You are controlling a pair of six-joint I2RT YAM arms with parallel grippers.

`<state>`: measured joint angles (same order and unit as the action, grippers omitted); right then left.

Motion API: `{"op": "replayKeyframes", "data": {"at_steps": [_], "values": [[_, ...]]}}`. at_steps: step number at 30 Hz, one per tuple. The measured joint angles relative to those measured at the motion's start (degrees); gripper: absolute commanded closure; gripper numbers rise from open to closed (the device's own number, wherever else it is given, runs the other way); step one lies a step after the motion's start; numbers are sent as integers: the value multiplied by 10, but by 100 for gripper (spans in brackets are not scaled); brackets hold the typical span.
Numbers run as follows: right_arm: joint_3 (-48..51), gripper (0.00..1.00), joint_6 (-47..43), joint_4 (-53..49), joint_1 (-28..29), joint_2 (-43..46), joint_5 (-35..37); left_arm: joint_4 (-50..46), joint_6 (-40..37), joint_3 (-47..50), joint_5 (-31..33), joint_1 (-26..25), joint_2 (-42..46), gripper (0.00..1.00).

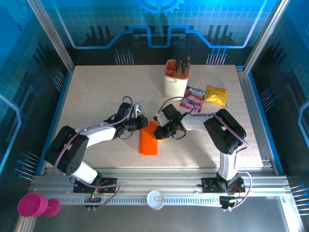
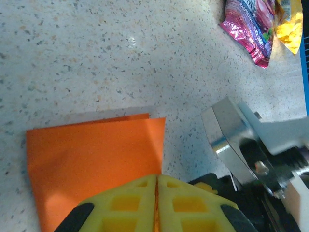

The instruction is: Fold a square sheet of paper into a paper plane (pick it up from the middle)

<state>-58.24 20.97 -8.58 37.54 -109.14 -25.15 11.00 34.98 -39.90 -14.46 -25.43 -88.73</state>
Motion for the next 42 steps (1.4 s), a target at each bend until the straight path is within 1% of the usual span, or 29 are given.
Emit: {"op": "replayKeyframes", "data": {"at_steps": [11,16,18,26,32,35,42], "values": [[0,100,-1,0,-1,0,-3,3,-26,-6,-4,14,-54,93],[0,100,-1,0,-1,0,-3,9,-26,-9,-4,16,-73,96],[0,100,0,0,-1,0,-4,13,-26,-9,-4,17,-79,100],[-13,100,0,-25,-3,3,8,45,-26,0,-4,17,-106,100],[-16,100,13,-51,-4,38,13,63,-26,8,-4,17,-106,100],[-22,100,31,-45,6,54,11,71,-26,12,-4,17,-106,100],[-22,100,103,26,65,56,7,81,-26,17,-4,17,-106,100]]}}
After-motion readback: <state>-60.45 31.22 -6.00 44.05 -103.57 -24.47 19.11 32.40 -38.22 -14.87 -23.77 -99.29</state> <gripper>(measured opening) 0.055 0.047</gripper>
